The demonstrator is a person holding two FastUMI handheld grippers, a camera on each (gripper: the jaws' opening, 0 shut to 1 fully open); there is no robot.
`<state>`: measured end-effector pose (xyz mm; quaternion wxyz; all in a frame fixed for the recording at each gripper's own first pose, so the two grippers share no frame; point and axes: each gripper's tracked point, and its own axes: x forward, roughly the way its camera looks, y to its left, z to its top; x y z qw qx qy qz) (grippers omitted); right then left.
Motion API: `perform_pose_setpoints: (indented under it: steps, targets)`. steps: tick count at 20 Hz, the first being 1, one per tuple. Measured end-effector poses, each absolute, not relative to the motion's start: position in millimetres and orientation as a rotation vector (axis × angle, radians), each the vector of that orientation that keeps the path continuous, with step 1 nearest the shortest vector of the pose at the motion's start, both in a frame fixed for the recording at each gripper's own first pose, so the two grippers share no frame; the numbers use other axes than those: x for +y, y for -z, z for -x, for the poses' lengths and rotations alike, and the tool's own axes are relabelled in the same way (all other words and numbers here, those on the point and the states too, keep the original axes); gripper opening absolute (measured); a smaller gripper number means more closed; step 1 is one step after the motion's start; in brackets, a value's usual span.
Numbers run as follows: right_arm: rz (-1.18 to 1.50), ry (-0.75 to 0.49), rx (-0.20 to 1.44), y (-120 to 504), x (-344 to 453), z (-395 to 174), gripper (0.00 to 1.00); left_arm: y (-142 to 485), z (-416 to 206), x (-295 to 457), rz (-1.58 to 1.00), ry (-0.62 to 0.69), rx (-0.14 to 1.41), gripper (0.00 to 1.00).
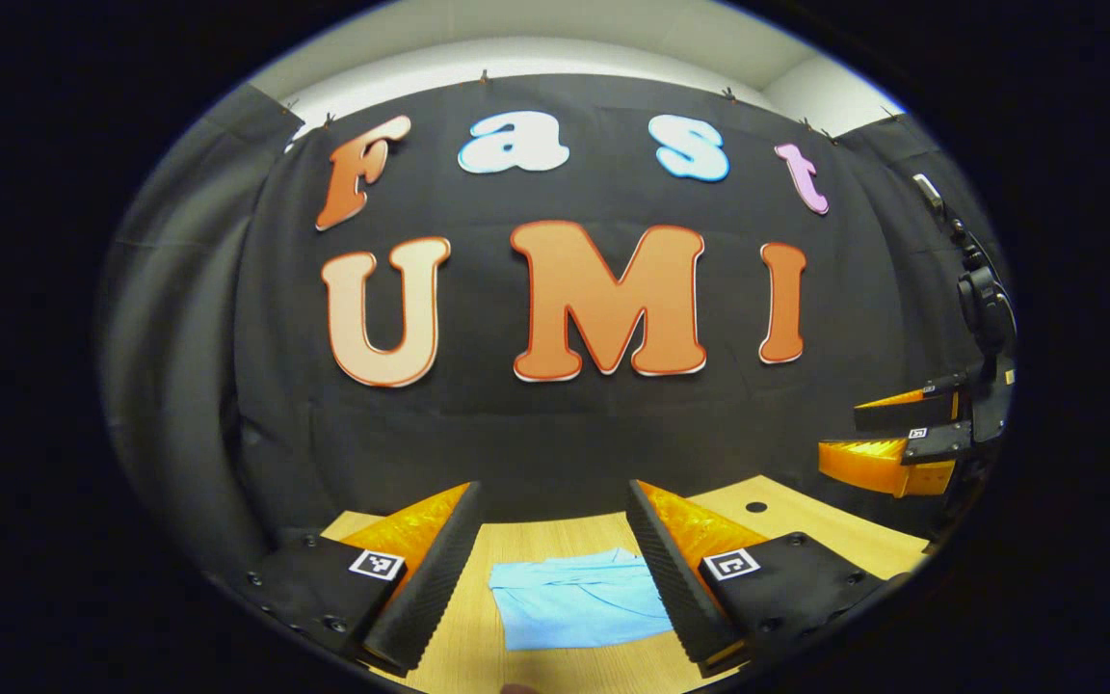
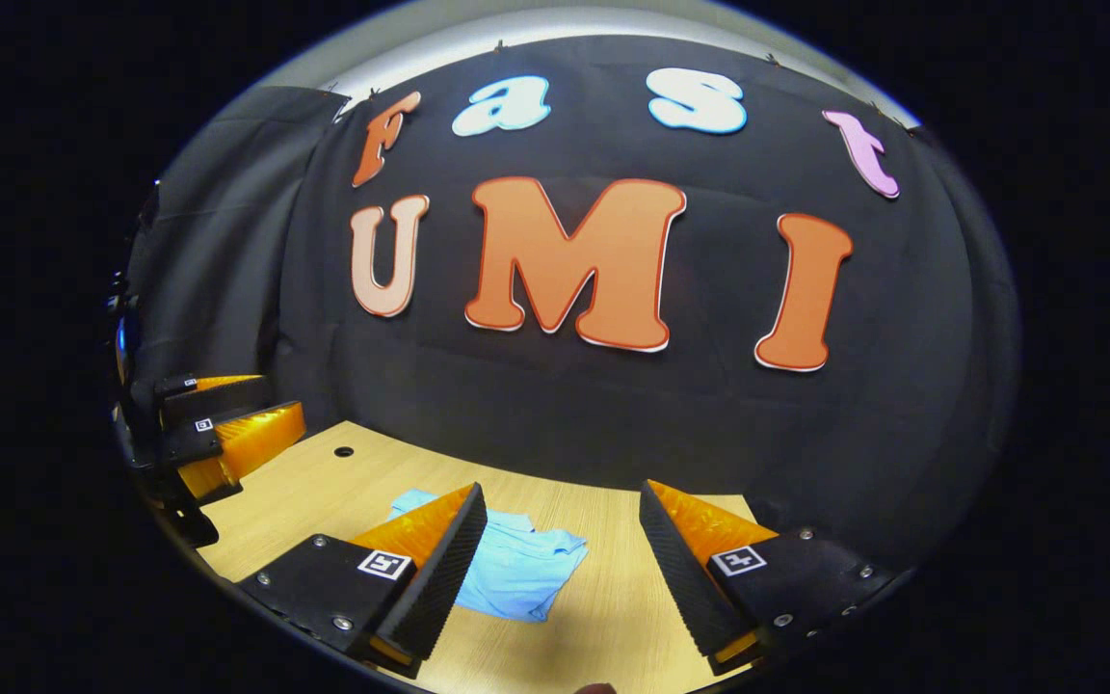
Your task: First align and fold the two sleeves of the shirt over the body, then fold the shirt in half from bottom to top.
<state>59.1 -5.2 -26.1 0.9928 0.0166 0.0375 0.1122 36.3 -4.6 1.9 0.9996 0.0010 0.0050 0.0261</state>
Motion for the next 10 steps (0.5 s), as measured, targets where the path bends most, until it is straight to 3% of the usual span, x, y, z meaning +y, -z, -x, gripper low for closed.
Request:
perform_pose_setpoints:
  steps: [10]
  targets:
    - [-0.001, -0.311, 0.001, 19, -2, 19, 0.97, -17, 69, -43, 0.007, -0.122, -0.024, 0.96]
